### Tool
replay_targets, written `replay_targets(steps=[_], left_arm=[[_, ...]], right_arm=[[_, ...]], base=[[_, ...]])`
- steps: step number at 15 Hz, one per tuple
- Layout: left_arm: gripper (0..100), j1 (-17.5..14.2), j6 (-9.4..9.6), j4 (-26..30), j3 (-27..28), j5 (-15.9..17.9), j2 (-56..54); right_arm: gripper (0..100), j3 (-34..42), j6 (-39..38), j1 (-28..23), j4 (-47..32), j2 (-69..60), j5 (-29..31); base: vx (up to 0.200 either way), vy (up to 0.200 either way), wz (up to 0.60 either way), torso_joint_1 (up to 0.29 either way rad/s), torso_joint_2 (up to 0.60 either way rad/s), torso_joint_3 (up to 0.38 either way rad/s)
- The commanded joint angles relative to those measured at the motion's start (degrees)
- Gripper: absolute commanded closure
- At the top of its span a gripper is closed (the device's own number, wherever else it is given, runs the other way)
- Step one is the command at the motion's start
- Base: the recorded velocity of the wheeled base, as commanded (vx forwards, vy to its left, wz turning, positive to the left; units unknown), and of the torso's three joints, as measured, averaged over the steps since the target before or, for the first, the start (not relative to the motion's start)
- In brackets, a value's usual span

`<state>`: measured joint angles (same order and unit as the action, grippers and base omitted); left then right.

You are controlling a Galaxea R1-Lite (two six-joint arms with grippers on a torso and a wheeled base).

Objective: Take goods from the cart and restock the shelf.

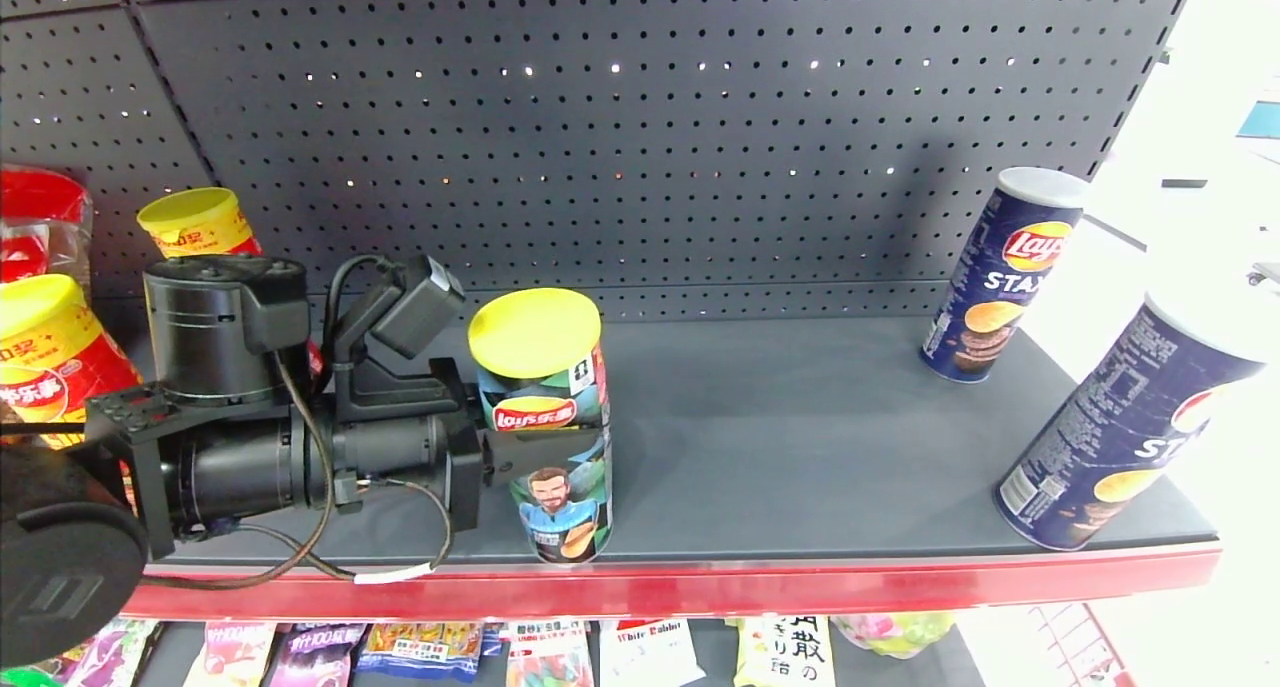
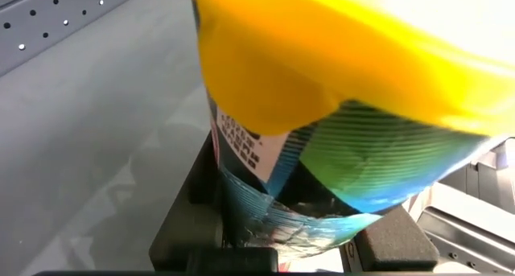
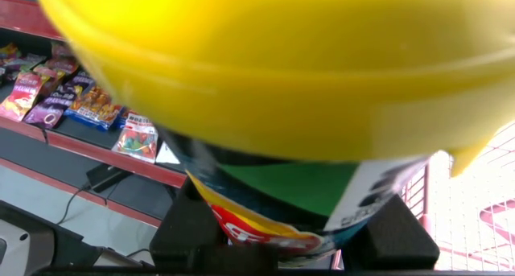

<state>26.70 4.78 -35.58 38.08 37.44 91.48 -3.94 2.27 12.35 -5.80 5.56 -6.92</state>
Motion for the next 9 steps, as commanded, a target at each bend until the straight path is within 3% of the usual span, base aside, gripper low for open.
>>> replay_targets(steps=[1, 2, 5, 9], left_arm=[[100, 0.0, 0.06, 0.1, -0.5, 0.0, -0.3], [0, 0.0, 0.14, 0.1, -0.7, 0.0, -0.7], [0, -0.1, -0.03, 0.2, -2.2, -0.2, -2.7], [0, -0.7, -0.56, 0.3, -11.2, -3.3, -10.6]], right_arm=[[100, 0.0, 0.0, 0.0, 0.0, 0.1, 0.0], [100, 0.0, 0.0, 0.0, 0.0, 0.1, 0.0], [100, 0.0, 0.1, 0.0, 0.0, 0.1, 0.0], [100, -2.6, 0.4, 0.1, -0.4, 0.9, -1.3]], base=[[0.000, 0.000, 0.00, 0.000, 0.00, 0.000], [0.000, 0.000, 0.00, 0.000, 0.00, 0.000], [0.000, 0.000, 0.00, 0.000, 0.00, 0.000], [0.000, 0.000, 0.00, 0.000, 0.00, 0.000]])
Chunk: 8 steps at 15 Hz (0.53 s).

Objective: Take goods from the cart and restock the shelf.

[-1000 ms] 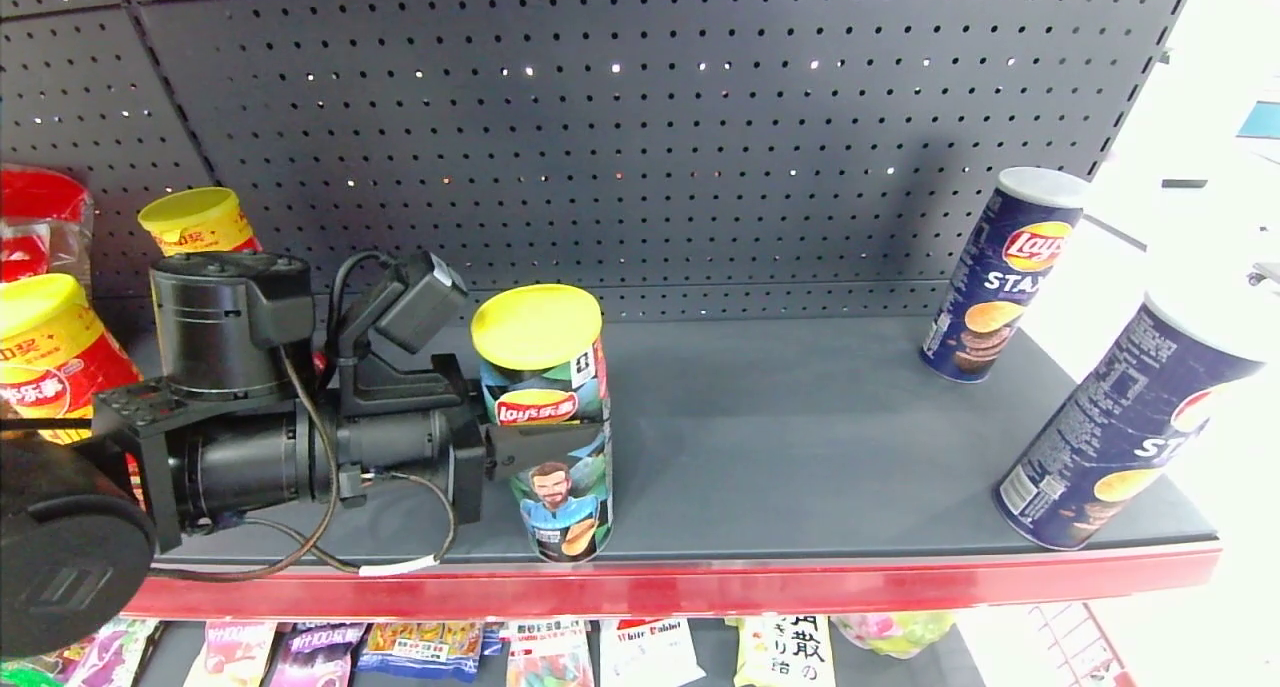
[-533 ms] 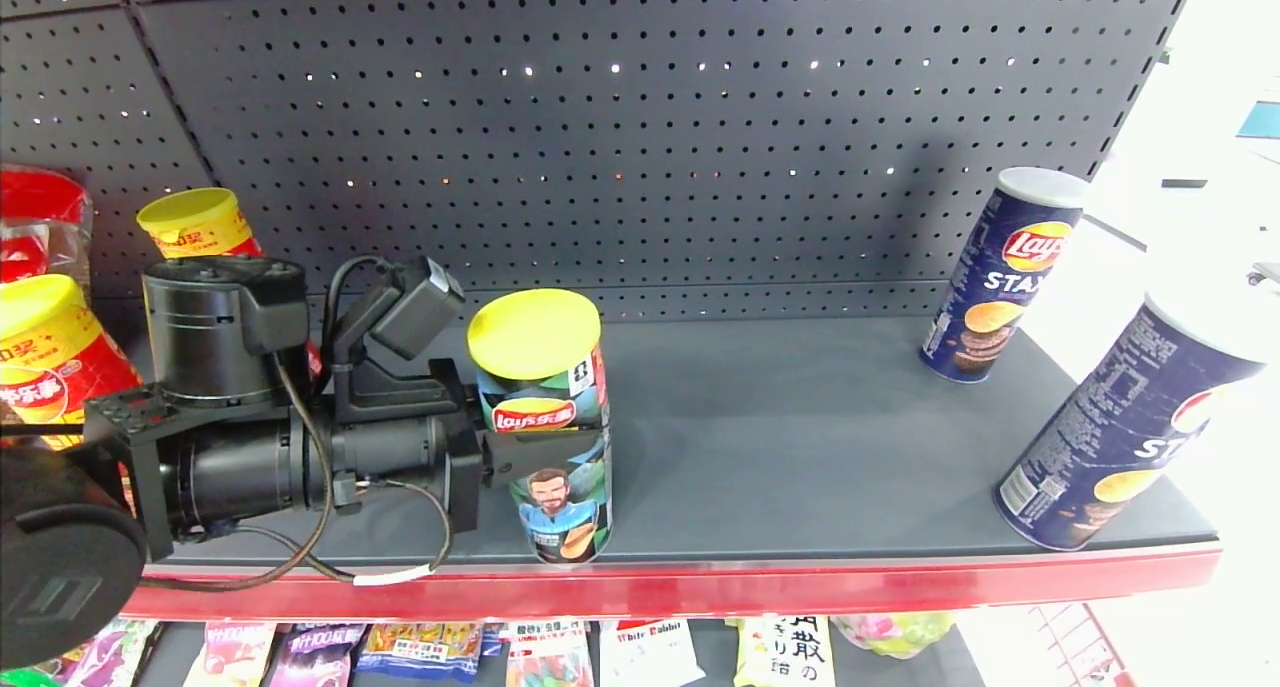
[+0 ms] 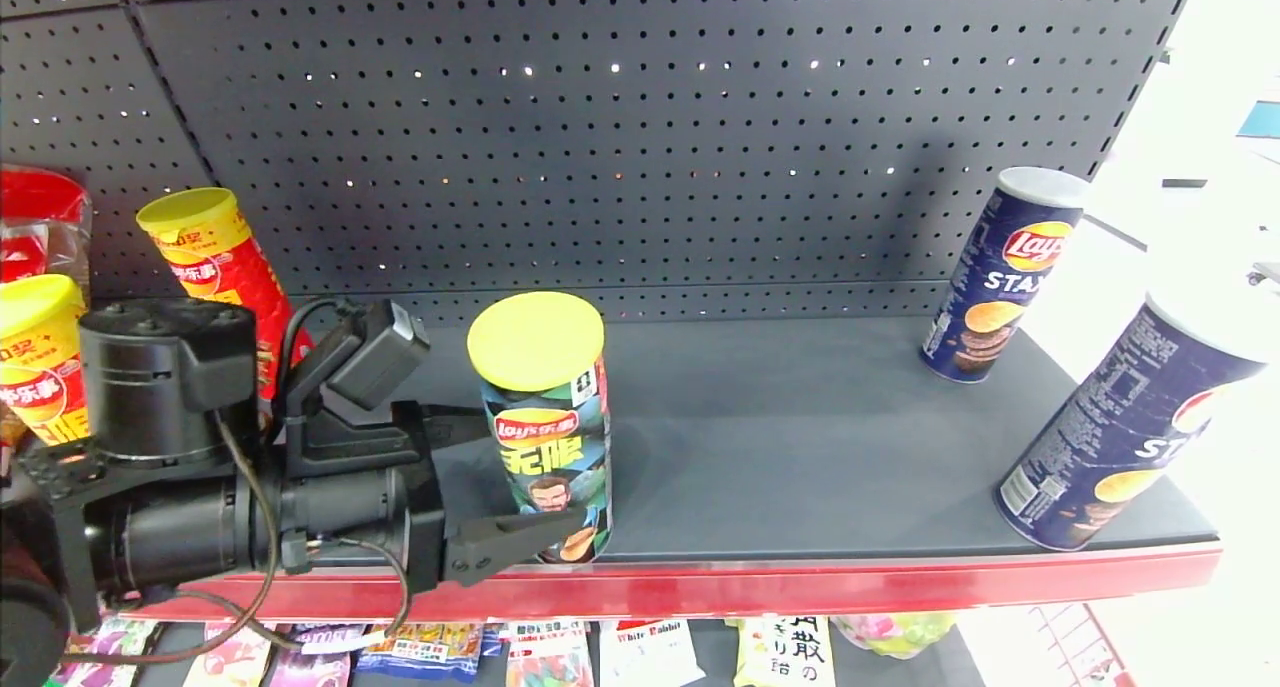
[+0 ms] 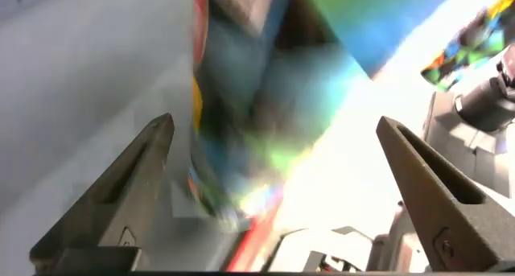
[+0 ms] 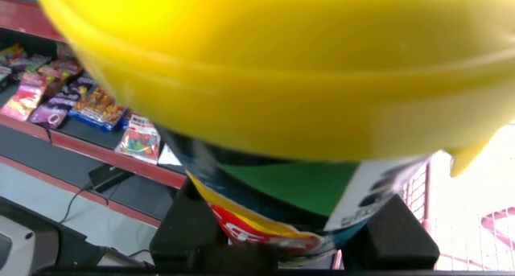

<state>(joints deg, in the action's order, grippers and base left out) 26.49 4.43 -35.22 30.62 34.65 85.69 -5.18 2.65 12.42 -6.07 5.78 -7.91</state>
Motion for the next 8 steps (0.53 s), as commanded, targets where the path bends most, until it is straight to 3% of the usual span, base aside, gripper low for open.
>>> replay_targets(steps=[1, 3, 5, 6, 8], left_arm=[[0, -1.0, -0.29, 0.0, -4.8, -0.6, -6.3], [0, -3.7, -1.00, 0.2, -8.7, -0.6, -12.7], [0, -4.6, -2.84, 1.6, -12.0, -1.1, -19.5], [0, -4.6, -3.99, 5.2, -13.0, -2.8, -25.2], [0, -4.6, -4.43, 10.3, -13.0, -4.1, -30.7]], right_arm=[[100, -2.6, 0.1, 0.1, -0.4, 1.8, -1.1], [100, -9.5, 0.1, 0.4, -0.3, 10.4, -2.9], [100, -17.2, 1.9, 0.9, -0.3, 20.9, -4.4], [100, -20.7, 4.4, 4.0, 0.2, 27.1, -9.1], [100, -24.7, 5.9, 8.1, 0.1, 32.2, -11.2]], base=[[0.000, 0.000, 0.00, 0.000, 0.00, 0.000], [0.000, 0.000, 0.00, 0.000, 0.00, 0.000], [0.000, 0.000, 0.00, 0.000, 0.00, 0.000], [0.000, 0.000, 0.00, 0.000, 0.00, 0.000], [0.000, 0.000, 0.00, 0.000, 0.00, 0.000]])
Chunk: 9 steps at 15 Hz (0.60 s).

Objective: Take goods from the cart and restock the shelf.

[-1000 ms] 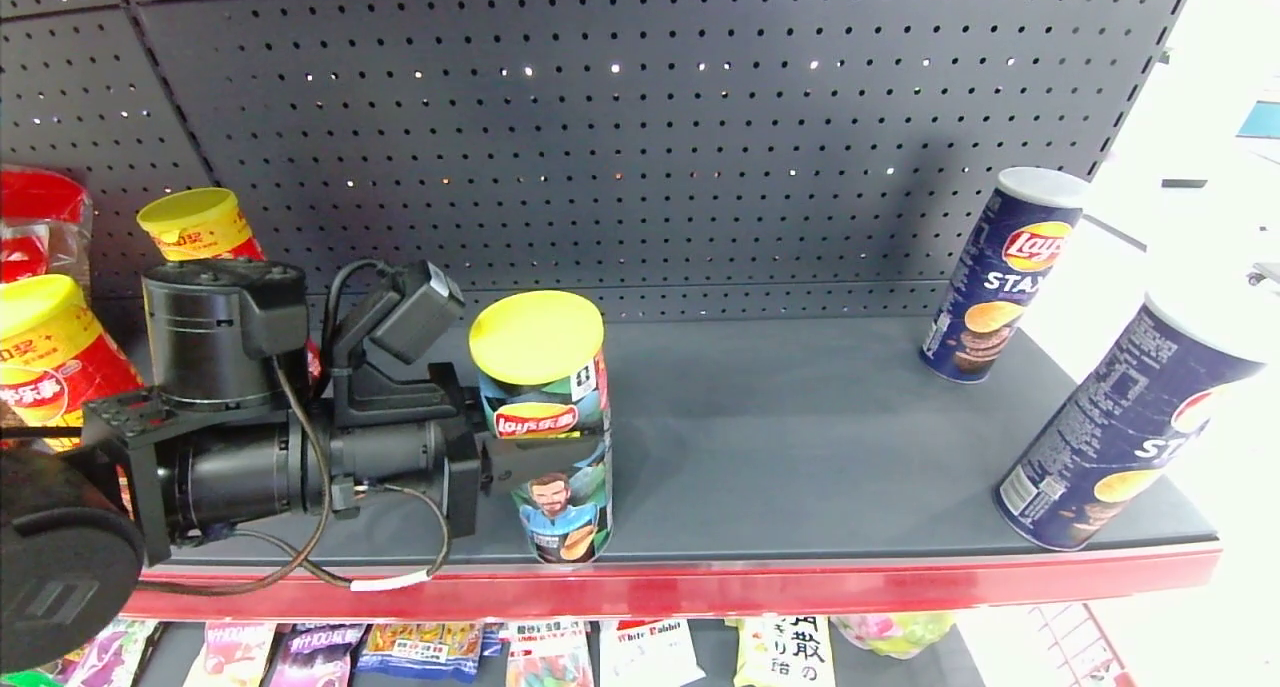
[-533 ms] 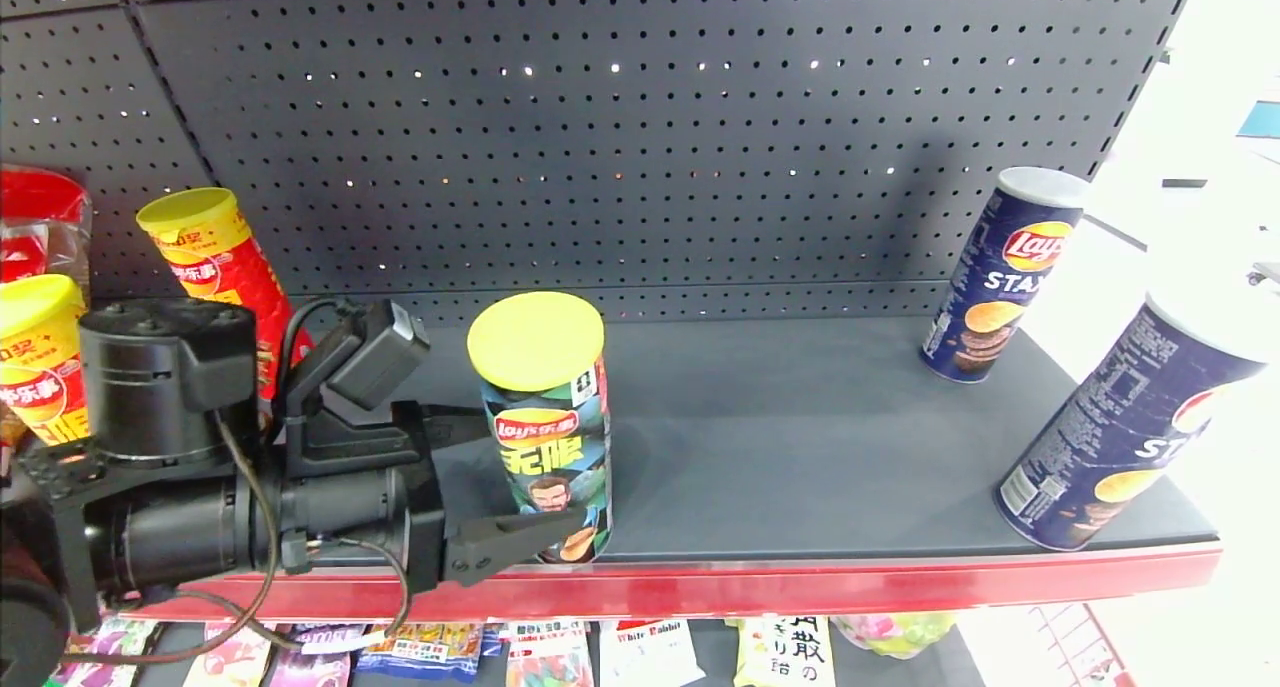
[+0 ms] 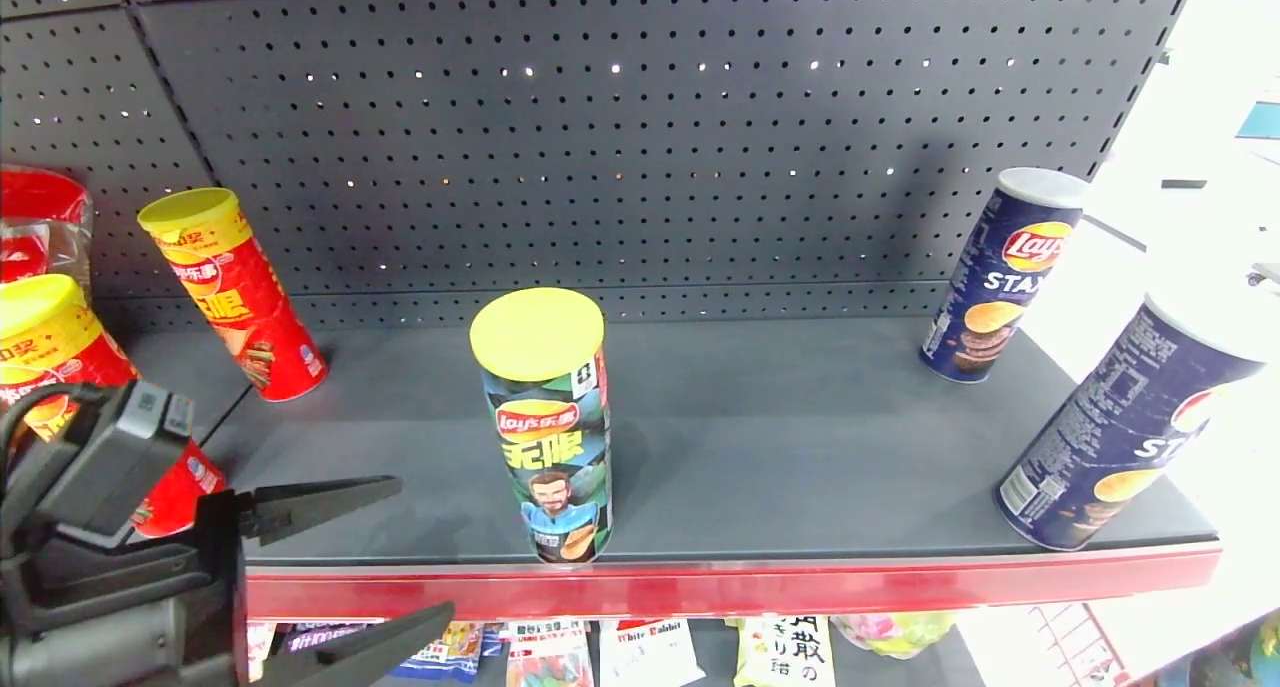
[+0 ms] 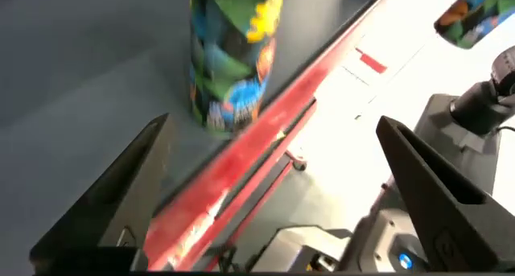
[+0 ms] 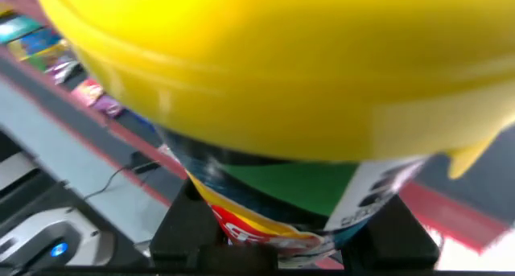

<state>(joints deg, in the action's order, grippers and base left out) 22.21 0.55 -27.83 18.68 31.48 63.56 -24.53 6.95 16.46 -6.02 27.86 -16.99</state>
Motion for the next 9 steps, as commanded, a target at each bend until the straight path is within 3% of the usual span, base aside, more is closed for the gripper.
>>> replay_targets(steps=[1, 3, 5, 9], left_arm=[[0, -0.2, -0.55, 9.7, -1.1, -2.2, -14.7], [0, -0.3, -0.64, 18.1, -0.1, -3.2, -21.4], [0, -0.2, -0.64, 22.3, 1.7, -5.6, -24.5], [0, -0.3, -0.90, 23.9, 3.2, -8.0, -26.1]], right_arm=[[100, -10.6, 2.4, 9.7, 0.1, 16.8, -2.0], [100, -18.8, 2.5, 14.3, 0.3, 26.1, -2.0], [100, -25.7, 2.4, 17.8, 0.5, 34.4, -2.1], [100, -31.8, 2.4, 19.5, 9.3, 47.8, -1.7]], base=[[0.000, 0.000, 0.00, 0.000, 0.00, 0.000], [0.000, 0.000, 0.00, 0.000, 0.00, 0.000], [0.000, 0.000, 0.00, 0.000, 0.00, 0.000], [0.000, 0.000, 0.00, 0.000, 0.00, 0.000]])
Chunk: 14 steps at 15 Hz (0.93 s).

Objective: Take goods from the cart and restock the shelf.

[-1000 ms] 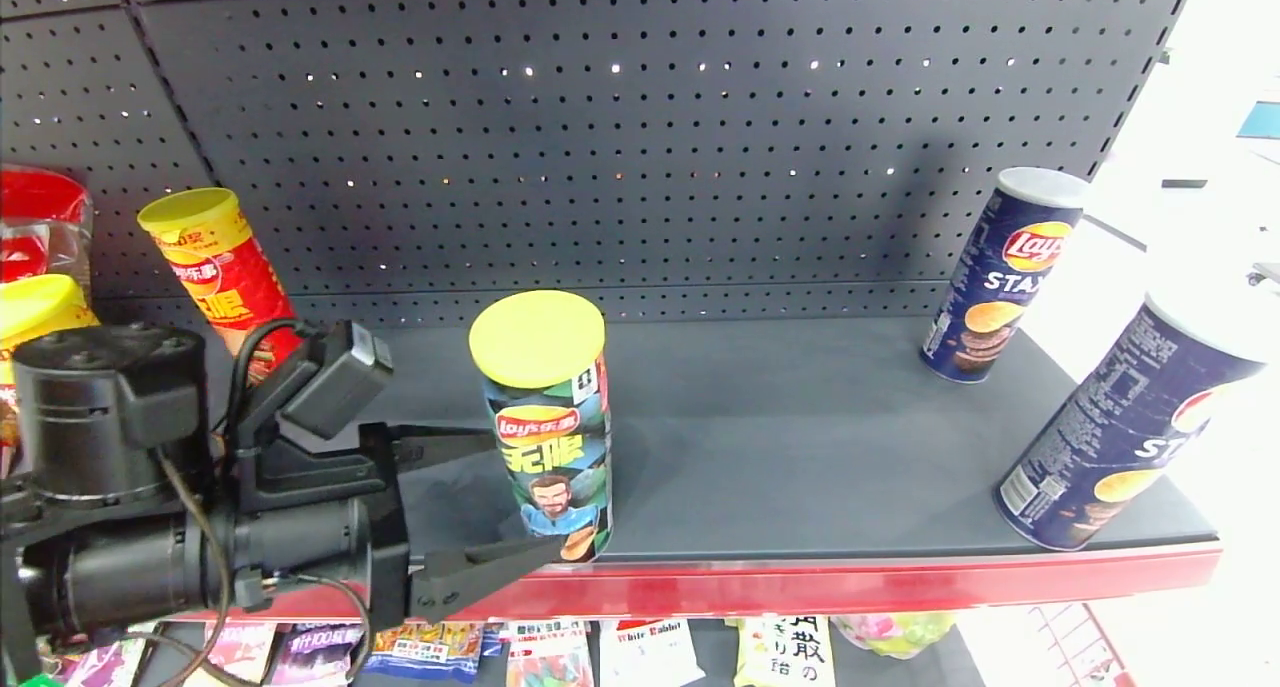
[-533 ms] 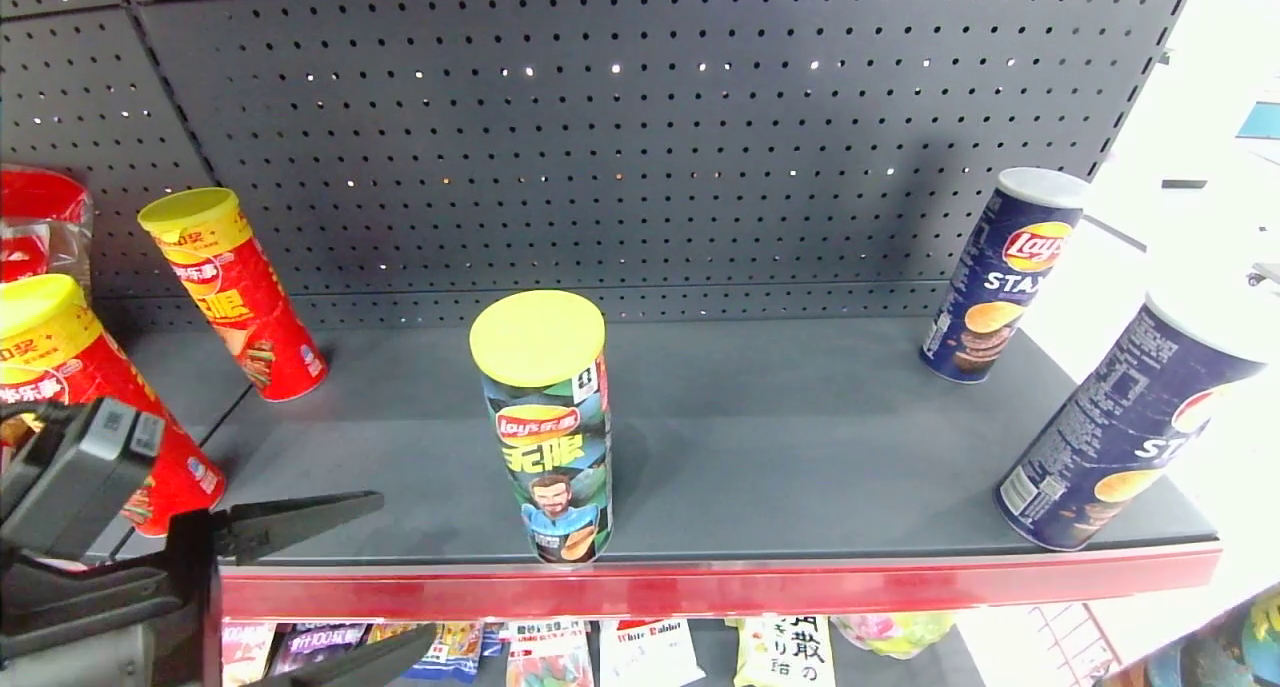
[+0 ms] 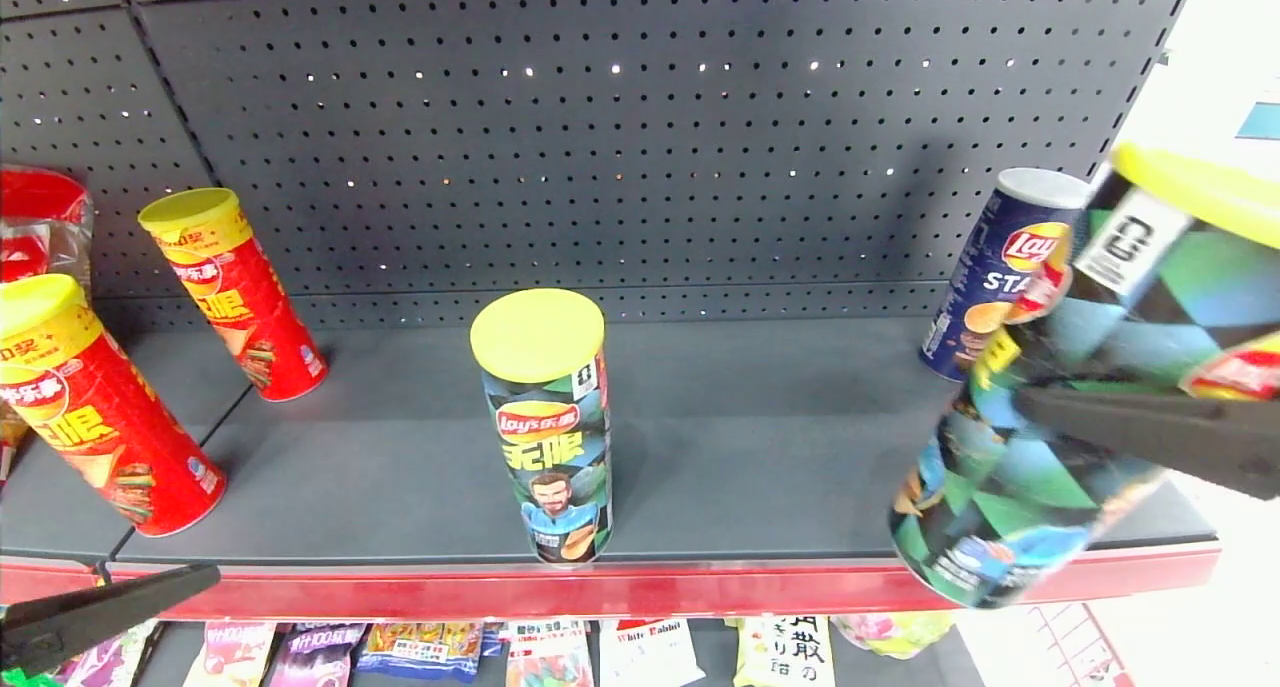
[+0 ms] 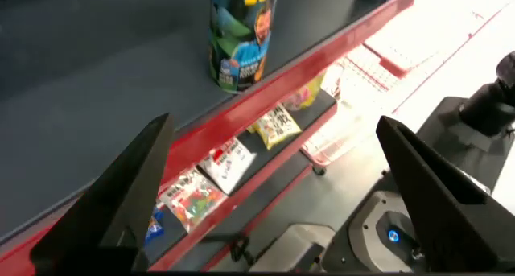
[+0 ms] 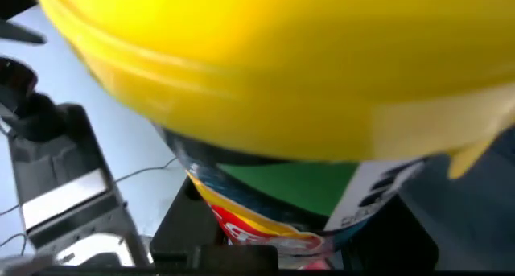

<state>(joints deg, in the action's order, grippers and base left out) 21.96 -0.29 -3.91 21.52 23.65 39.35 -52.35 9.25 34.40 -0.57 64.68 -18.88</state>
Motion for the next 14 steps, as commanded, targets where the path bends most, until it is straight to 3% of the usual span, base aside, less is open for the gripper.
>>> replay_targets(steps=[1, 5, 9, 14], left_arm=[[0, -0.1, -0.06, 0.0, 0.8, -0.5, -1.9], [0, 0.0, -0.06, 0.0, 1.0, -1.1, -1.8], [0, -0.1, -0.06, 0.0, 1.1, -1.1, -1.6], [0, 0.0, -0.06, 1.0, 2.2, -1.1, -1.3]], right_arm=[[100, -5.0, 0.1, 1.5, 7.2, 14.5, 0.6], [100, -11.6, 0.0, 1.5, 12.5, 26.3, 3.4], [100, -19.5, 0.1, 1.7, 12.6, 34.9, 5.1], [100, -23.9, 0.2, 2.6, 12.7, 40.9, 4.6]], base=[[0.000, 0.000, 0.00, 0.000, 0.00, 0.000], [0.000, 0.000, 0.00, 0.000, 0.00, 0.000], [0.000, 0.000, 0.00, 0.000, 0.00, 0.000], [0.000, 0.000, 0.00, 0.000, 0.00, 0.000]])
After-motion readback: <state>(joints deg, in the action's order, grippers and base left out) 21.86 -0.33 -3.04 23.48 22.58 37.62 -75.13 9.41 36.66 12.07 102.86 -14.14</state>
